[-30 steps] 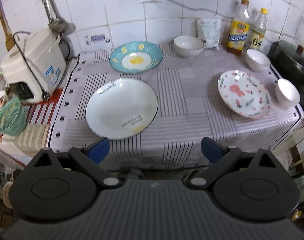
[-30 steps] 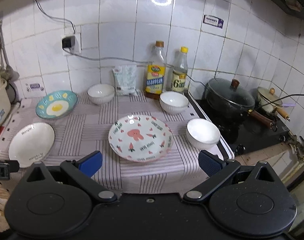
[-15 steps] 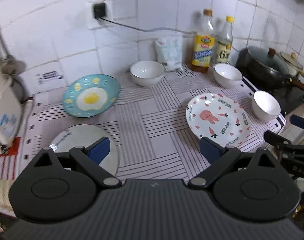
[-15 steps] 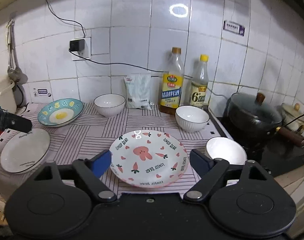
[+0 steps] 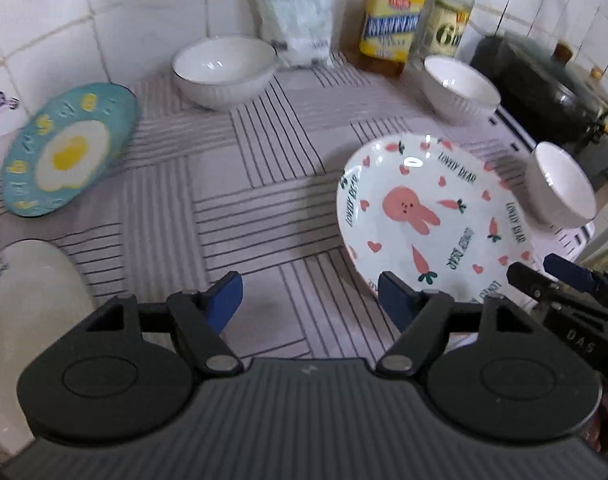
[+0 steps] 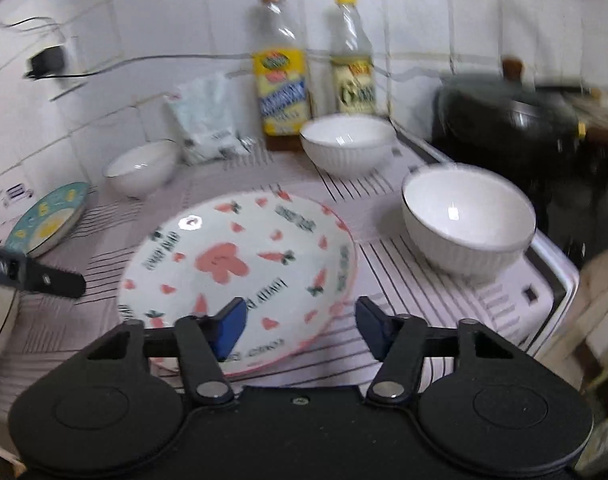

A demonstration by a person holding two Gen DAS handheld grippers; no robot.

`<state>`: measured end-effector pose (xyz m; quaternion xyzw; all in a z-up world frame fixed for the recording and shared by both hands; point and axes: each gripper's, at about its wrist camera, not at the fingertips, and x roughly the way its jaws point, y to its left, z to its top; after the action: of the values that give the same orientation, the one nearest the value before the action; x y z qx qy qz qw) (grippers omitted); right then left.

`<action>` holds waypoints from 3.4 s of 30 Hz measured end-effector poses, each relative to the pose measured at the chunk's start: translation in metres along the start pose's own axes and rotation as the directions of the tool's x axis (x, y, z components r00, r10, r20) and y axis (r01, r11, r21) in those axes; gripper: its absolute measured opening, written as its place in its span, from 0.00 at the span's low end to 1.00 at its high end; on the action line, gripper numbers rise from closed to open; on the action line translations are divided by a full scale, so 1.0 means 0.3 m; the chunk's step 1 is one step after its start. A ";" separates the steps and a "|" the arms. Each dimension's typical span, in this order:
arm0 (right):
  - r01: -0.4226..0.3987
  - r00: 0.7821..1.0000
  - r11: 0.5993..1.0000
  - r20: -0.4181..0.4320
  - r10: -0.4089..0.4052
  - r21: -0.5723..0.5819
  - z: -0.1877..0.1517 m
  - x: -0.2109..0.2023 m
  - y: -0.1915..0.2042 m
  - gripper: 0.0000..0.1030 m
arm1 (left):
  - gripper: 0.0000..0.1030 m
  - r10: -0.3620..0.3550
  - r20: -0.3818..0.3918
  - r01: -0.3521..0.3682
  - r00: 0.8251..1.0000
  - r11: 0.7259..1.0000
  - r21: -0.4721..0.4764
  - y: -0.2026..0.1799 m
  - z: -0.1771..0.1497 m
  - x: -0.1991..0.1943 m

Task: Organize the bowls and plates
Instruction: 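Reach both tools toward the rim of the pink bunny plate, then close both tools on the bunny plate rim and lift it, then lower the bunny plate onto the cloth beside the bowls and open both tools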

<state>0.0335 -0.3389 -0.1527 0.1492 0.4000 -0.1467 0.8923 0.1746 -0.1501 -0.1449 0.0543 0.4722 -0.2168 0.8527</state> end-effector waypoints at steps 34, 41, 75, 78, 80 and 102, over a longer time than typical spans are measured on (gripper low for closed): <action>-0.152 0.987 0.988 -0.066 0.149 -0.035 0.058 0.117 0.013 0.26 | 0.18 -0.112 -0.083 0.104 0.990 0.989 -0.102 0.039 0.062 0.129; -0.216 0.976 0.973 -0.052 0.212 -0.080 0.119 0.175 0.118 0.26 | 0.18 -0.072 -0.061 0.063 0.996 0.988 -0.138 0.151 0.100 0.081; -0.075 0.989 0.982 -0.140 0.050 -0.173 0.236 -0.026 0.513 0.59 | 0.52 0.026 -0.168 -0.053 0.986 0.985 -0.163 0.407 0.070 -0.247; -0.111 0.989 0.975 -0.119 0.089 -0.192 0.244 -0.094 0.561 0.62 | 0.56 0.034 -0.143 -0.056 0.989 0.987 -0.151 0.424 0.049 -0.323; -0.127 0.988 0.969 -0.111 0.105 -0.213 0.245 -0.135 0.593 0.64 | 0.57 0.049 -0.136 -0.068 0.989 0.988 -0.138 0.433 0.030 -0.367; -0.328 0.945 0.879 -0.107 0.311 -0.345 0.113 -0.372 0.802 0.78 | 0.82 0.138 -0.108 -0.151 0.985 0.981 -0.123 0.534 -0.227 -0.547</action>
<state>0.0767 -0.1165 -0.0108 0.0517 0.4112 0.0812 0.9064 0.1134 0.0665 -0.0642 0.0433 0.5219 -0.1199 0.8434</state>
